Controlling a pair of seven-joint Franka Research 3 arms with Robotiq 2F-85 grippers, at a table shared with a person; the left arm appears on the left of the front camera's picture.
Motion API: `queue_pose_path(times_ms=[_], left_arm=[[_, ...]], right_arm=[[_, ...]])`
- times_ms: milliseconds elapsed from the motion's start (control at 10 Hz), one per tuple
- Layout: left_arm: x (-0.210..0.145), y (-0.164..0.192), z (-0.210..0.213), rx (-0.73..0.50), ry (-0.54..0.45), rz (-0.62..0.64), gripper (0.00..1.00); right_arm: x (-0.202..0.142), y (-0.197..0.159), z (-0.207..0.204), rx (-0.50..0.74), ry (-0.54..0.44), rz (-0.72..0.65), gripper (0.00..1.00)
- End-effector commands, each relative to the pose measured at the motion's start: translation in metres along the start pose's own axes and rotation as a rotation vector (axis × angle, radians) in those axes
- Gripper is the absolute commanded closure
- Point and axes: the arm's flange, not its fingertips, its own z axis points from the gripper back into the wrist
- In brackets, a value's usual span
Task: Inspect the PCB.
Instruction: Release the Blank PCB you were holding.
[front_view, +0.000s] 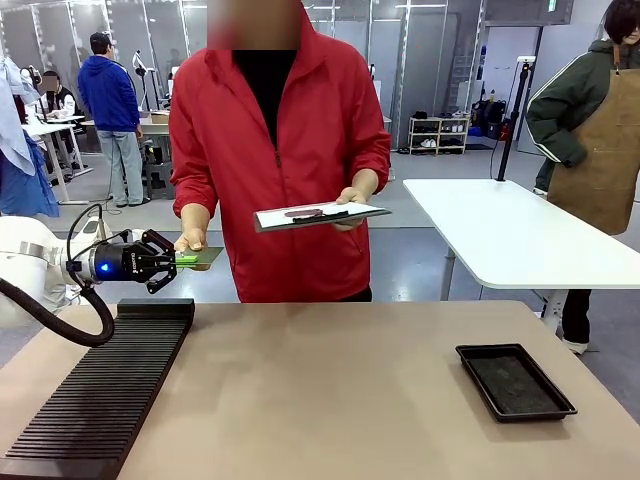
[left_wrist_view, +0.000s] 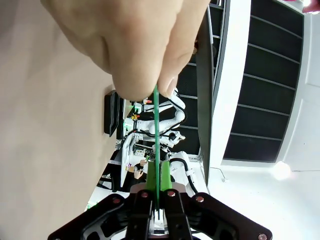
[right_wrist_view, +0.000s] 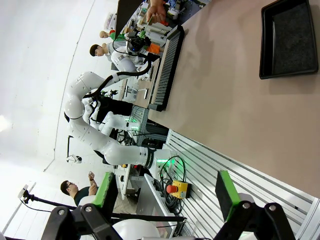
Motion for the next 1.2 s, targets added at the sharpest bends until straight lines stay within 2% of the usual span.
queue_pose_path(times_ms=[0,100,200,300,400,500,600,700,800,900,1000,1100], left_arm=[[0.0000,0.0000,0.0000,0.000,0.000,0.000,0.72],[-0.0005,-0.0013,0.0007,-0.006,0.007,-0.001,0.72],[-0.0010,0.0003,0.0018,-0.005,0.011,0.006,0.48],[-0.0007,0.0006,0.0005,-0.004,0.013,0.009,0.70],[-0.0003,0.0014,-0.0004,0.000,0.016,0.010,0.25],[0.0000,0.0010,-0.0007,0.000,0.015,0.010,0.47],[0.0003,0.0012,0.0001,-0.001,0.014,0.009,0.02],[0.0001,0.0018,0.0001,-0.003,0.012,0.011,0.23],[-0.0002,0.0033,0.0009,-0.005,0.011,0.013,0.00],[-0.0001,0.0031,0.0011,-0.005,0.010,0.012,0.00],[-0.0002,0.0025,0.0017,-0.006,0.009,0.010,0.11],[-0.0001,0.0021,0.0023,-0.008,0.008,0.008,0.01]], right_arm=[[-0.0002,0.0016,0.0005,0.006,-0.005,0.007,0.00],[-0.0002,0.0016,0.0005,0.006,-0.005,0.007,0.00],[-0.0002,0.0016,0.0005,0.006,-0.005,0.007,0.00],[-0.0002,0.0016,0.0005,0.006,-0.005,0.007,0.00],[-0.0002,0.0016,0.0005,0.006,-0.005,0.007,0.00],[-0.0002,0.0016,0.0005,0.006,-0.005,0.007,0.00],[-0.0002,0.0016,0.0005,0.006,-0.005,0.007,0.00],[-0.0002,0.0016,0.0005,0.006,-0.005,0.007,0.00],[-0.0002,0.0016,0.0005,0.006,-0.005,0.007,0.00],[-0.0002,0.0016,0.0005,0.006,-0.005,0.007,0.00],[-0.0002,0.0016,0.0005,0.006,-0.005,0.007,0.00],[-0.0002,0.0016,0.0005,0.006,-0.005,0.007,0.00]])
